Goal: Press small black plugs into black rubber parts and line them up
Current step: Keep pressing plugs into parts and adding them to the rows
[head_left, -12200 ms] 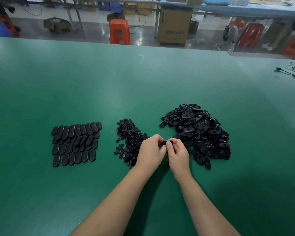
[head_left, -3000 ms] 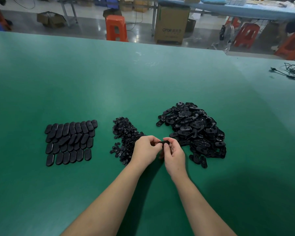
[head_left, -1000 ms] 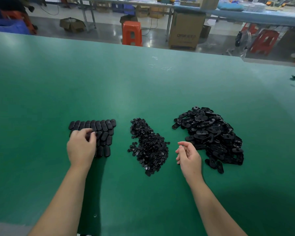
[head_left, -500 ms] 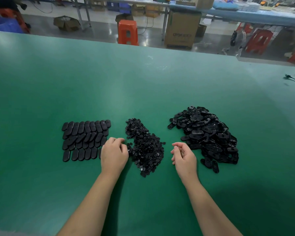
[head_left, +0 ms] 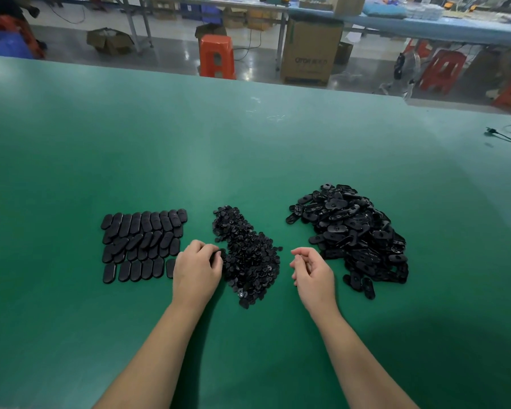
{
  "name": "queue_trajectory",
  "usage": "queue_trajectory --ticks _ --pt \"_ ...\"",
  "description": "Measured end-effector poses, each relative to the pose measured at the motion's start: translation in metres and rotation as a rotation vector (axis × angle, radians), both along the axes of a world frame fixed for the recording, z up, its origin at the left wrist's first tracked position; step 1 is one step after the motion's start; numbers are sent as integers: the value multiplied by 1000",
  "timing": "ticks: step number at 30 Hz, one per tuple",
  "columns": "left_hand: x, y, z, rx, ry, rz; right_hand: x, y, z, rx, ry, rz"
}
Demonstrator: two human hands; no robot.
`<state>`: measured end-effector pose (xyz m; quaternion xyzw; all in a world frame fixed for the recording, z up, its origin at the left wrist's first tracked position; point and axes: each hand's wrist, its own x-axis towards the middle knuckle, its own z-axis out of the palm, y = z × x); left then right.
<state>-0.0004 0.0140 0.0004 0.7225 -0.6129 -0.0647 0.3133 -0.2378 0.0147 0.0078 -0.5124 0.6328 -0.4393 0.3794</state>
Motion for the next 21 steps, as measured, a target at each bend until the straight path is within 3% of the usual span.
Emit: queue_trajectory --ticks 5,9,15,21 --pt "1 0 2 -1 5 -25 -5 -8 5 -36 156 45" --pt "-1 1 5 -5 11 -68 -22 -26 15 -150 599 114" --pt "-3 2 8 20 5 -94 -44 -58 29 62 1114 256" --pt "-1 1 4 -15 -21 -83 -47 -71 40 84 1316 355"
